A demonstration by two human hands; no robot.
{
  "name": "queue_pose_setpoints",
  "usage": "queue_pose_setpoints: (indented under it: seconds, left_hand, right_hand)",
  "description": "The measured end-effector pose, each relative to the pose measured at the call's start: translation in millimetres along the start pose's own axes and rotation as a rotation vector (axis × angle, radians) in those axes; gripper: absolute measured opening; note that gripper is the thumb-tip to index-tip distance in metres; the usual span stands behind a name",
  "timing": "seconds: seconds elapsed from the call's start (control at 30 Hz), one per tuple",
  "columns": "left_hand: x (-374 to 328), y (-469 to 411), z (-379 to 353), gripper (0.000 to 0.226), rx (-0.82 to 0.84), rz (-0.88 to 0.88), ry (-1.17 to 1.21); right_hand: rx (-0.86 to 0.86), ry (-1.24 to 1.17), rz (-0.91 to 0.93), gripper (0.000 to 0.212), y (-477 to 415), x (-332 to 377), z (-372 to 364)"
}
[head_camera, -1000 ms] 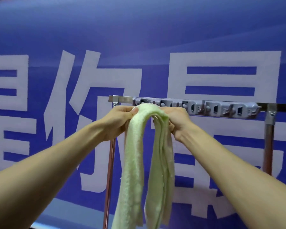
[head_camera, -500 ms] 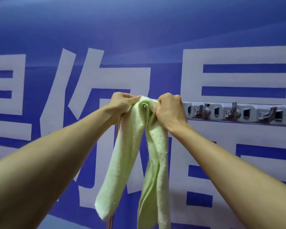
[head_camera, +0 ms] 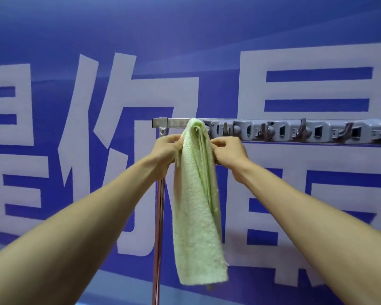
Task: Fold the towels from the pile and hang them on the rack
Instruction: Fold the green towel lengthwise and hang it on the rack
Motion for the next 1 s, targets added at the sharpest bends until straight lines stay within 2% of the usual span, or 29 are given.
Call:
queue_pose_setpoints:
  seconds: [0.07, 0.13, 0.2, 0.3, 0.4, 0.5, 0.57, 0.67, 0.73, 1.0]
  left_hand:
    - [-2, 18, 7, 0.026, -0.102, -0.018, -0.089]
    - [-8, 46, 14, 0.023, -0.272, -0.083, -0.152]
    - [-17, 76, 12, 0.019, -0.322, -0.170, -0.155]
    - [-18, 113, -10, 0.015, -0.105, -0.138, -0.117]
    - [-1, 146, -43, 0.026, 0.136, -0.024, -0.095]
    - [27, 182, -78, 0.033, 0.278, 0.098, -0.137]
    - [47, 205, -96, 0.029, 0.298, 0.149, -0.137]
    - [85, 241, -115, 0.017, 0.198, 0.168, -0.100]
    - [120, 265, -127, 0.016, 0.179, 0.243, -0.079]
    - [268, 325, -186, 0.009, 0.414, 0.550, -0.148]
  right_hand:
    - [0.051, -0.016, -0.051, 0.010, 14, -5, 10]
    - [0.093, -0.006, -0.079, 0.012, 32, -8, 23]
    - [0.152, 0.005, -0.088, 0.016, 52, -8, 36]
    - [0.251, 0.035, -0.096, 0.019, 85, -8, 52]
    - [0.375, 0.102, -0.102, 0.020, 121, -13, 66]
    - [0.541, 0.259, -0.136, 0.023, 161, -31, 79]
    - [0.609, 0.316, -0.194, 0.028, 186, -55, 88]
    - [0.621, 0.346, -0.270, 0.030, 220, -103, 105]
    - [0.623, 0.334, -0.337, 0.029, 243, -139, 113]
    - [0.689, 0.276, -0.616, 0.024, 316, -292, 108]
Point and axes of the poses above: each hand's wrist, its own y-axis away from the middle knuckle, its own z-axis out of the back of the hand, x = y × z, the point moved 5 cm from there along -y, towards the middle knuckle
